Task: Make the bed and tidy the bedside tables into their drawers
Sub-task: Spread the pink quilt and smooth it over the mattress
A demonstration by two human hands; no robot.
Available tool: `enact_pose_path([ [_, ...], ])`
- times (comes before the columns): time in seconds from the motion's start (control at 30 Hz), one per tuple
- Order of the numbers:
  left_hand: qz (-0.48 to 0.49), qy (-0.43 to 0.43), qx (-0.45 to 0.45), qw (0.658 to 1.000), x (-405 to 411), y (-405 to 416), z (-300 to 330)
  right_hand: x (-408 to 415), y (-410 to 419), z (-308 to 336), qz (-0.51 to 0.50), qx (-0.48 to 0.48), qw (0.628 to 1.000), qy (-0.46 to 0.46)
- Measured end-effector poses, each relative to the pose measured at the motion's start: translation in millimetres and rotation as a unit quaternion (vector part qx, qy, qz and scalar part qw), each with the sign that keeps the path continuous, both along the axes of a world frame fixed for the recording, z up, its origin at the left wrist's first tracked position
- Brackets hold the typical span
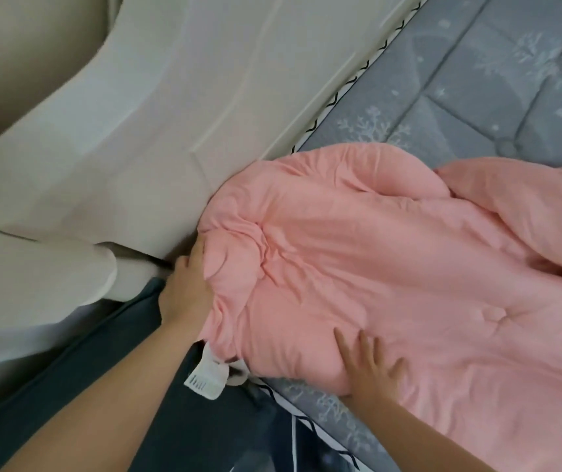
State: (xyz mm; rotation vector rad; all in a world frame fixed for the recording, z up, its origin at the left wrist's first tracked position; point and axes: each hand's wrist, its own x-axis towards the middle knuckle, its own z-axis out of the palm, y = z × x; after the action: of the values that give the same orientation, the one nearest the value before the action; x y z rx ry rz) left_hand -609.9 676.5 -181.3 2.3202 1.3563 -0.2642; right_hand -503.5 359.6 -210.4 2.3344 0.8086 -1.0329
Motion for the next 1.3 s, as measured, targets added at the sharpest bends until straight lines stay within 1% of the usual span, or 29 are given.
enact_pose_path([
  [0.03,-0.015,0.001,0.017,1.0,-0.2,7.8,-4.3,4.0,0.1,-4.6,0.015,0.014,1.0,-0.024],
  [0.1,-0.052,0.003,0.05,0.997,-0.8,19.1,-11.7,15.7,1.5,-13.9,-0.007,0.06,0.998,-0.016],
  [0.17,-0.085,-0.012,0.076,0.993,3.3,24.6,-12.2,18.0,0.7,-17.4,-0.078,0.102,0.992,-0.01],
  [0.27,-0.101,-0.036,0.081,0.991,13.9,24.8,-11.8,-32.8,-4.9,-12.3,-0.195,0.122,0.972,0.057],
  [0.33,-0.097,-0.039,0.079,0.991,21.7,22.2,-11.2,-71.1,-15.0,-11.0,-0.258,0.139,0.95,0.109],
  [0.37,-0.105,-0.026,0.097,0.989,24.6,19.8,-11.0,-83.3,-19.2,-10.1,-0.298,0.15,0.935,0.125],
  [0.4,-0.134,-0.008,0.137,0.981,26.9,15.7,-8.8,-89.0,-23.0,-13.1,-0.319,0.168,0.926,0.11],
  [0.43,-0.186,0.009,0.182,0.966,27.9,10.6,-8.8,-88.4,-24.7,-18.0,-0.305,0.208,0.926,0.072],
  [0.5,-0.315,0.013,0.241,0.918,26.1,-4.7,-16.6,-83.2,-24.1,-28.8,-0.274,0.238,0.931,0.023],
  [0.53,-0.376,0.018,0.24,0.895,21.6,-15.5,-23.6,-78.3,-18.4,-28.5,-0.261,0.234,0.936,0.023],
  [0.57,-0.413,0.042,0.207,0.886,14.6,-25.4,-30.8,-75.3,-14.8,-29.5,-0.239,0.223,0.944,0.03],
  [0.6,-0.412,0.089,0.141,0.896,5.9,-33.4,-38.2,-72.6,-12.4,-28.8,-0.217,0.208,0.953,0.043],
  [0.63,-0.38,0.153,0.068,0.91,-4.1,-38.6,-45.1,-70.1,-11.8,-26.9,-0.193,0.181,0.963,0.053],
  [0.67,-0.342,0.214,0.011,0.915,-11.2,-42.7,-50.4,-68.9,-13.7,-25.1,-0.187,0.157,0.968,0.064],
  [0.7,-0.321,0.252,-0.015,0.913,-13.7,-45.4,-52.3,-68.0,-16.5,-25.0,-0.198,0.145,0.966,0.079],
  [0.73,-0.313,0.27,-0.027,0.91,-10.5,-48.1,-49.7,-66.6,-20.2,-20.4,-0.221,0.138,0.96,0.097],
  [0.77,-0.304,0.279,-0.043,0.91,-4.3,-49.6,-45.5,-65.3,-23.6,-19.0,-0.23,0.128,0.958,0.115],
  [0.83,-0.279,0.265,-0.095,0.918,13.5,-52.2,-28.1,-59.3,-28.6,-6.4,-0.21,0.109,0.96,0.151],
  [0.87,-0.273,0.256,-0.129,0.919,20.9,-52.3,-22.6,-54.5,-29.6,-2.5,-0.205,0.121,0.955,0.177],
  [0.93,-0.273,0.235,-0.185,0.914,33.2,-57.4,-6.8,-44.6,-34.6,18.3,-0.234,0.18,0.93,0.221],
  [0.97,-0.267,0.222,-0.2,0.916,38.0,-61.0,1.0,-38.6,-37.1,29.5,-0.264,0.206,0.915,0.222],
  [1.03,-0.28,0.199,-0.197,0.918,50.1,-72.8,21.1,-24.1,-45.3,57.2,-0.33,0.231,0.898,0.177],
  [1.07,-0.298,0.2,-0.188,0.914,58.1,-80.9,31.8,-16.2,-50.6,71.2,-0.351,0.235,0.894,0.148],
  [1.17,-0.341,0.239,-0.16,0.895,80.2,-110.7,65.9,4.0,-70.4,103.0,-0.401,0.242,0.88,0.086],
  [1.27,-0.376,0.214,-0.154,0.888,101.8,-139.3,90.9,16.2,-98.5,132.4,-0.447,0.254,0.856,0.049],
  [1.3,-0.387,0.199,-0.158,0.886,107.4,-148.4,99.0,19.3,-109.7,142.5,-0.452,0.254,0.854,0.035],
])
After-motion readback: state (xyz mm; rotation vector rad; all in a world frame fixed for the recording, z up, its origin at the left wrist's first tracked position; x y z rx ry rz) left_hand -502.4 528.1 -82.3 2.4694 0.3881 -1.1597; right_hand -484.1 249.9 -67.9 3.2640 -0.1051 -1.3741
